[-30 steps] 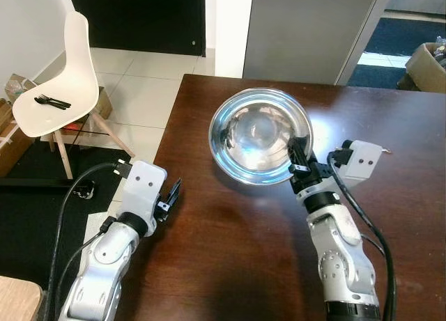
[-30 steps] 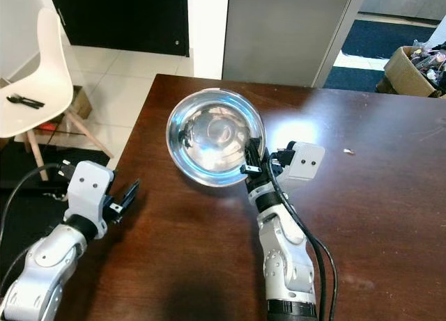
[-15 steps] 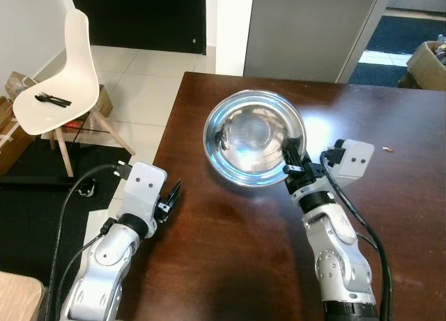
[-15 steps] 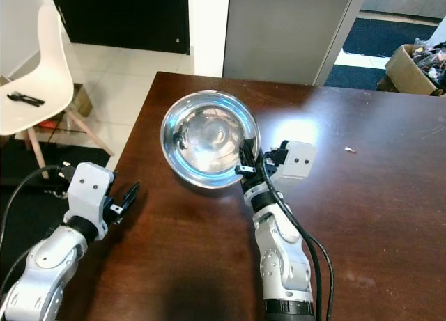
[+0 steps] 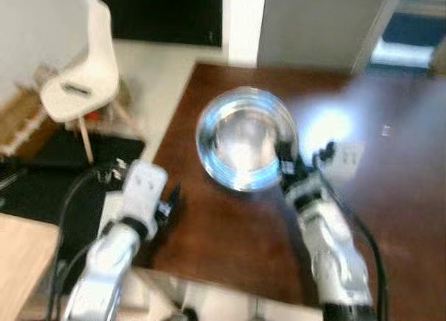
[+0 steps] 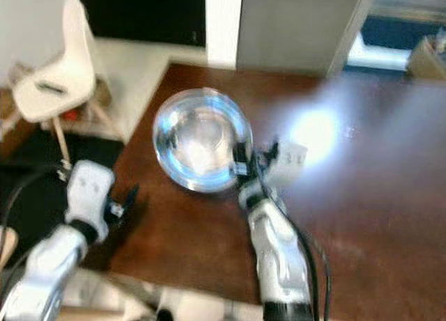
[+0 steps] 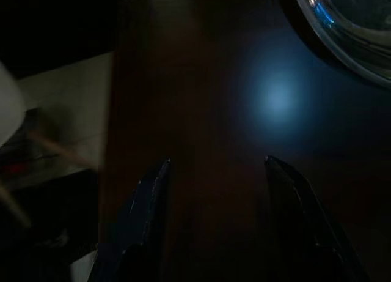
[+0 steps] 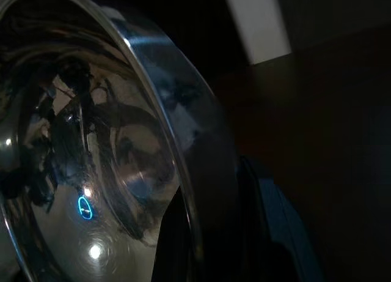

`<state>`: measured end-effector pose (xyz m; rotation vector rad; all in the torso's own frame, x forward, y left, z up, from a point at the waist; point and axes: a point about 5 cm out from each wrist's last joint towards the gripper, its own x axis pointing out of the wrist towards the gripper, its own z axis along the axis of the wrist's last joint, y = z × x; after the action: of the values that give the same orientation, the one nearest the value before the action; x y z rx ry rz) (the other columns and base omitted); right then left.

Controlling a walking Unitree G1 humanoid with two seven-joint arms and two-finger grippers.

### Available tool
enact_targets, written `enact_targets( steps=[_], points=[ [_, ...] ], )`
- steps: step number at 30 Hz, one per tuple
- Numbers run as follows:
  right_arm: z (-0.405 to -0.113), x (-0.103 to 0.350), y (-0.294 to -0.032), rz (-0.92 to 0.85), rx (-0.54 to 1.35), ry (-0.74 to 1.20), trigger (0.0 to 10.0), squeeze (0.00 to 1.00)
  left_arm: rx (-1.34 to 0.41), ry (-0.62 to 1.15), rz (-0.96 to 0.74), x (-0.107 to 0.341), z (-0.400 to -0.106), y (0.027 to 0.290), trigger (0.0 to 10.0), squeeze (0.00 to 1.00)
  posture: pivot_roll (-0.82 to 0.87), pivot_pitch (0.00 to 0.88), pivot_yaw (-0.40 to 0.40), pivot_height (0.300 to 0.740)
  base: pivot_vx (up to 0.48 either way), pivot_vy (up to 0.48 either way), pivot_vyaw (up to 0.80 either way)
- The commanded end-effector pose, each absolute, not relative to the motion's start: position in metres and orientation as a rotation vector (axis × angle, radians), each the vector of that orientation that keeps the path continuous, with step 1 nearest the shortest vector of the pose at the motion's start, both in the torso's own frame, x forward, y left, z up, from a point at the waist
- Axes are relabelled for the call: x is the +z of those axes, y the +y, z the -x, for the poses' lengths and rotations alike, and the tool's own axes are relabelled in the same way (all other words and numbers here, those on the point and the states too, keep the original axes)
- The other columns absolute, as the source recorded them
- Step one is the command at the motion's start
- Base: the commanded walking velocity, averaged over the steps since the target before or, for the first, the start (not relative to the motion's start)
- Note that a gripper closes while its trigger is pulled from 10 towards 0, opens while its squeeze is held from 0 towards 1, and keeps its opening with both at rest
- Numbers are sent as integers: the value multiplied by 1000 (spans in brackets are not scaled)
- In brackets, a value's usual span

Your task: Setting the table

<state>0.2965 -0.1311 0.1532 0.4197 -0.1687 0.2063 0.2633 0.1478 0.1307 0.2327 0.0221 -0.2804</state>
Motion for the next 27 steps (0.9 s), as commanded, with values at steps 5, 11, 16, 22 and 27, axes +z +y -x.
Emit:
enact_targets(
  steps=[5,11,16,22,27],
  points=[
    [-295,153,-126,-455,213,-176,10000,0,-277,38,-246,128,-262,150,10000,0,-27,26,56,740,-320,0,0],
    [-296,154,-126,-454,217,-177,10000,0,-278,37,-245,128,-262,149,10000,0,-27,24,56,740,-318,0,0],
    [-296,154,-126,-454,220,-180,10000,0,-279,36,-245,127,-262,149,10000,0,-28,21,54,740,-319,0,0],
    [-296,155,-126,-455,223,-182,10000,0,-280,35,-244,128,-262,148,10000,0,-28,21,54,740,-318,0,0],
    [-297,155,-125,-458,224,-184,10000,0,-280,34,-245,127,-262,149,10000,0,-26,12,54,740,-307,0,0]
  ],
)
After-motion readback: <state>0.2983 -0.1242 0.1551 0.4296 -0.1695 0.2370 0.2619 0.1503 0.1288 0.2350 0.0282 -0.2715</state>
